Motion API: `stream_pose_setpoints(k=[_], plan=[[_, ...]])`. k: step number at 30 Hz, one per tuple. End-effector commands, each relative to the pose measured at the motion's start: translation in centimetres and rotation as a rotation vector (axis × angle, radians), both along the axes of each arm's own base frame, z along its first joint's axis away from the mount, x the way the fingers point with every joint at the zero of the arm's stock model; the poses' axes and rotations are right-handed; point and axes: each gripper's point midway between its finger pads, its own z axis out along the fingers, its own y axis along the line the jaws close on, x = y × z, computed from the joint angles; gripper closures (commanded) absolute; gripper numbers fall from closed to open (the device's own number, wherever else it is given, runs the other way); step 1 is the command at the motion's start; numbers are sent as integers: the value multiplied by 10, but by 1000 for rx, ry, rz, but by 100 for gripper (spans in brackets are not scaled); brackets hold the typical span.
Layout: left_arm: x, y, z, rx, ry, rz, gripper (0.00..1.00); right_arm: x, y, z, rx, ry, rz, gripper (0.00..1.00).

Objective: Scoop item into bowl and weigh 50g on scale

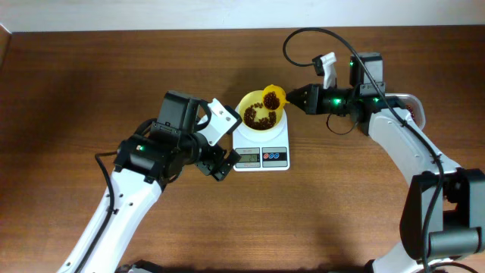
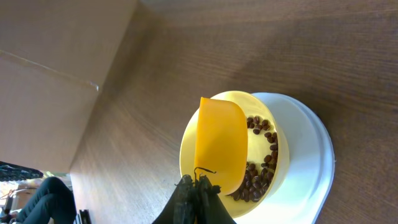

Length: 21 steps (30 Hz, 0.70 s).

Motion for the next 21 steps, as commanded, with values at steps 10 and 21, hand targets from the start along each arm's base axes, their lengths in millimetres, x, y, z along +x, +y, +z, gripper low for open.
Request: stream_pose_setpoints(k=[10,21], plan=[[-1,1,4,4,-22,-9,1,-2,3,-3,-3,17,2,95],[-1,1,4,4,-22,-9,1,8,3,7,0,-65,3,96]])
